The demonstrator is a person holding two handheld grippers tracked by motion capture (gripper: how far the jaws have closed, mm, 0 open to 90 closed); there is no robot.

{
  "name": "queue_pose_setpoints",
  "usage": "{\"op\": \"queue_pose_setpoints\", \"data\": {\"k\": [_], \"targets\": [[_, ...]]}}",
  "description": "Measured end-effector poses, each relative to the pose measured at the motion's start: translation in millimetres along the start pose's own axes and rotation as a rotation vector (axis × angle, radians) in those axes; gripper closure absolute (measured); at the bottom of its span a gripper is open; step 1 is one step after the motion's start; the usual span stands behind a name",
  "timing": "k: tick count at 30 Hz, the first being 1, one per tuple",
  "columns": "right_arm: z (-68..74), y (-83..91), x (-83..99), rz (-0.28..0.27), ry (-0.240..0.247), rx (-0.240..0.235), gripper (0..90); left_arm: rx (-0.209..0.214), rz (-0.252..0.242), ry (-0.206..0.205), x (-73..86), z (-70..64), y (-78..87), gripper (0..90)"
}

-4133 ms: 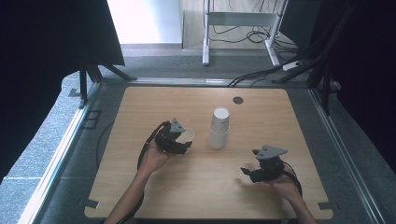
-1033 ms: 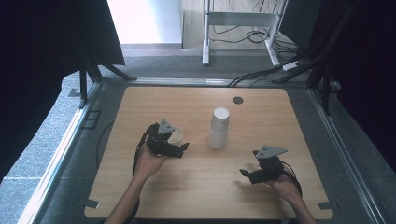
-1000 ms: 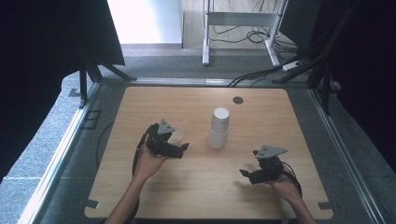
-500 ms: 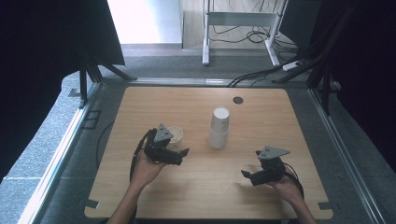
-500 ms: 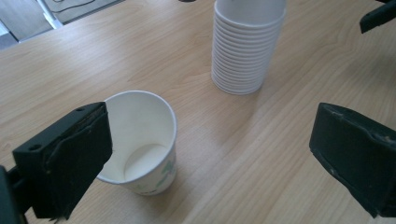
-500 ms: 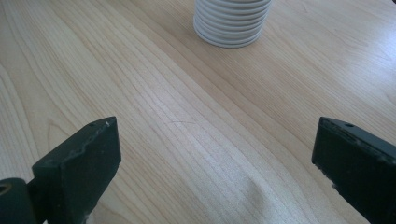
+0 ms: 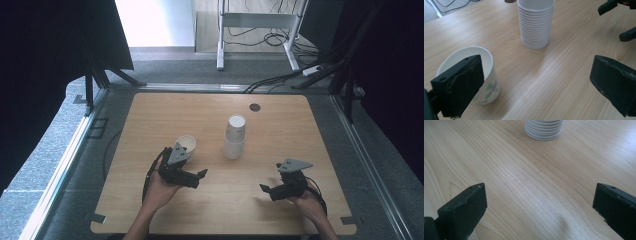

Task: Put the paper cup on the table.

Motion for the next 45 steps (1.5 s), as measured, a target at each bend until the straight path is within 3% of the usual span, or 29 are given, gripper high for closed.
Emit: {"op": "queue_pose_setpoints", "data": {"k": [11,18,38,45], "targets": [[2.4,0.1,0.3,-0.024,-0.023,0.008,0.0,0.033,-0.018,0.013,14.3,-8.5,-7.1,0.0],[5.9,-1.3,3.2,-0.005,-0.013,0.002,0.0,0.060,-0.019,0.030,26.6,-14.0,-13.4,0.0],[18.8,-13.2,7.6,0.035,0.018,-0.044,0.0,0.113,0.072,0.011,50.3,-33.9,-39.0,0.0],[22.5,-19.2,10.8,0.055,0.025,-0.064,0.0,0.132,0.133,0.007,60.8,-38.2,-49.6,0.0]]}}
Point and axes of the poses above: each handheld gripper's, and its own axes: y roughly backward along the jaws, x roughly out of its underside, z roughly to its left, the point moved 2 cm from there along -y, roughly forward along the jaws, and after that the axes turned 3 degrees about -z, right-handed, at the moved point
